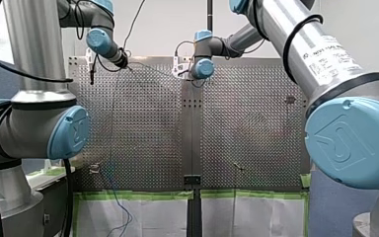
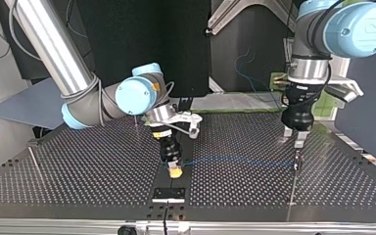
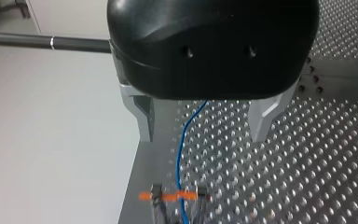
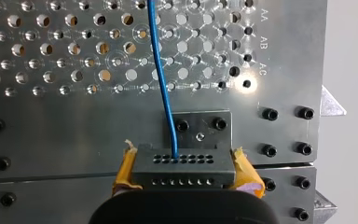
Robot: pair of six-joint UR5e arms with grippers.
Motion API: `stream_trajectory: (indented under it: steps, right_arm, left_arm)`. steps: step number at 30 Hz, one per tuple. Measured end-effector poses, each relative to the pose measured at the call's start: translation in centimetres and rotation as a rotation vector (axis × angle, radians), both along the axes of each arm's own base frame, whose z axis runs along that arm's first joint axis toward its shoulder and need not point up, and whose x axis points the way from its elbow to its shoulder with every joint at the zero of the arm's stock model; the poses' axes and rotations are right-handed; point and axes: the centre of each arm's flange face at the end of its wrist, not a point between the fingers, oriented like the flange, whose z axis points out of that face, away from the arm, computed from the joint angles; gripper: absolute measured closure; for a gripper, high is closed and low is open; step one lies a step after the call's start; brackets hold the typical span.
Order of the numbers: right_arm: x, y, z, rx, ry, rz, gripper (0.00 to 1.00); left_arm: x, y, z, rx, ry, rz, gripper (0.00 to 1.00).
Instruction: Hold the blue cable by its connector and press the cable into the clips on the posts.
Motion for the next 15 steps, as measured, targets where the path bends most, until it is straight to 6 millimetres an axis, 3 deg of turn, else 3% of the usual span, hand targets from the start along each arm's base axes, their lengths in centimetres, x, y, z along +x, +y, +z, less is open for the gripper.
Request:
stream_trajectory:
  steps: [15]
  right_arm:
    - [-0.2, -0.4, -0.2, 0.001, 0.001, -0.005, 0.84]
  left_arm:
    - [3.4, -4.9, 0.6, 0.034, -0.004, -0.07, 0.0]
